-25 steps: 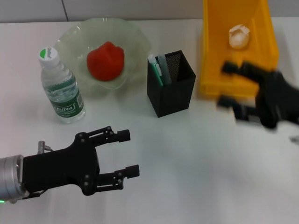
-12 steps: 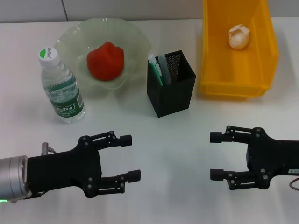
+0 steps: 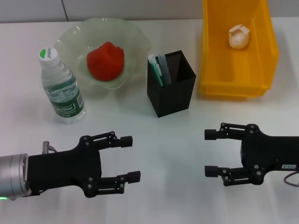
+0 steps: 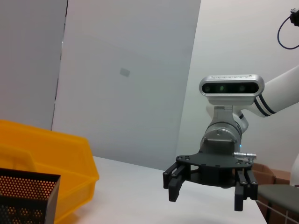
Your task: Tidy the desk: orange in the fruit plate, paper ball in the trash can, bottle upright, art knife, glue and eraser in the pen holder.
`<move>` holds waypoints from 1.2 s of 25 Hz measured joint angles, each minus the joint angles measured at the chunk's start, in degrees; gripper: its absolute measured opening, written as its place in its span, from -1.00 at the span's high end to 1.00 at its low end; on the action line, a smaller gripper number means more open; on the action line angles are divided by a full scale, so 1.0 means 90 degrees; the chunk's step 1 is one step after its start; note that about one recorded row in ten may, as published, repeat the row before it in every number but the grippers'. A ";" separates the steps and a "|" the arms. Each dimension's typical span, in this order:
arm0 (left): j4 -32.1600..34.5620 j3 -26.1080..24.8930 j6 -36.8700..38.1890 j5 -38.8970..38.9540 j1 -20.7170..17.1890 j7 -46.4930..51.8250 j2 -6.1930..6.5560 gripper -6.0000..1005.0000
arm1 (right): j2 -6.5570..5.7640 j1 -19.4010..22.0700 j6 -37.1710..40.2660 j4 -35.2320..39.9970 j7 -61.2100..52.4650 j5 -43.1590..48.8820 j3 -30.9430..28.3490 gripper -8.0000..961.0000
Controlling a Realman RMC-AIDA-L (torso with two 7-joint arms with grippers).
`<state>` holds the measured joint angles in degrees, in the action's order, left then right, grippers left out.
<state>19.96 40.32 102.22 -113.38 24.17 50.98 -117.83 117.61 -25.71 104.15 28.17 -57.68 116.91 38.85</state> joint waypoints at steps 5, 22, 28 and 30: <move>0.0008 0.0003 0.0033 0.0000 0.0042 0.0006 0.0042 -0.56 | 0.0013 -0.0032 -0.0055 0.0002 -0.0011 0.0005 0.0000 -0.69; 0.0010 0.0010 0.0116 -0.0044 0.0048 0.0107 0.0096 -0.56 | 0.0060 -0.0072 -0.0106 -0.0006 -0.0049 0.0057 0.0000 -0.69; 0.0025 0.0013 0.0158 -0.0078 0.0059 0.0203 0.0104 -0.56 | 0.0057 -0.0084 -0.0147 -0.0006 -0.0052 0.0072 0.0000 -0.69; 0.0028 0.0013 0.0160 -0.0079 0.0058 0.0202 0.0105 -0.56 | 0.0057 -0.0087 -0.0147 -0.0006 -0.0053 0.0074 0.0000 -0.69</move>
<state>20.21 40.43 103.66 -114.09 24.69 52.80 -116.89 118.13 -26.50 102.83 28.12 -58.16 117.57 38.85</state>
